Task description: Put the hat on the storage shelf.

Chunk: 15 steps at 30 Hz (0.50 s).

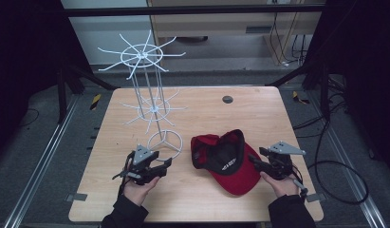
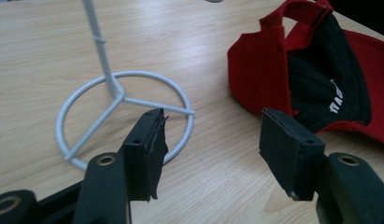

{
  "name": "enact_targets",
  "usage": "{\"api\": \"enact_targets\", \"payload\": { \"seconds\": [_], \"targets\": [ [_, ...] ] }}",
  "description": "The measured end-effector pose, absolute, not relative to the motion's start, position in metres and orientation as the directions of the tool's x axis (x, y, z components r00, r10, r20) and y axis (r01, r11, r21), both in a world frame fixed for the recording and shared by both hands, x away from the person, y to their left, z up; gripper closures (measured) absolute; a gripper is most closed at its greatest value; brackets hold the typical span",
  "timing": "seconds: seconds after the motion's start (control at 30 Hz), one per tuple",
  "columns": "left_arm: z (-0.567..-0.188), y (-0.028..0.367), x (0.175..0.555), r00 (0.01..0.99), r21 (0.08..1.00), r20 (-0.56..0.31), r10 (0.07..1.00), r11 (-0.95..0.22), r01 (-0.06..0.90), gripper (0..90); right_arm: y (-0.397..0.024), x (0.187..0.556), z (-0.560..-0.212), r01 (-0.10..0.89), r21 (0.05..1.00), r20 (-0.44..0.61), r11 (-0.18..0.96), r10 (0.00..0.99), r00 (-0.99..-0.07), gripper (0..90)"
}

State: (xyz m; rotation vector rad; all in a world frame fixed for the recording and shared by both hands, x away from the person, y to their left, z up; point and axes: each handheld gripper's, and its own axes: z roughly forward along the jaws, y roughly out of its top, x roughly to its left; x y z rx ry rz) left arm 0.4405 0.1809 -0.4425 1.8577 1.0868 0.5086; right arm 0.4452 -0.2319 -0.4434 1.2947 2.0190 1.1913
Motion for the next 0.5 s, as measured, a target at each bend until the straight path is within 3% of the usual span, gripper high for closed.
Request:
{"api": "enact_targets", "payload": {
  "seconds": [0.5],
  "targets": [
    [-0.448, 0.127, 0.457, 0.575, 0.846, -0.063, 0.816, -0.263, 0.465, 43.0, -0.226, 0.47, -0.448, 0.521, 0.833, 0.083, 0.188, 0.887, -0.454, 44.0]
  ]
}}
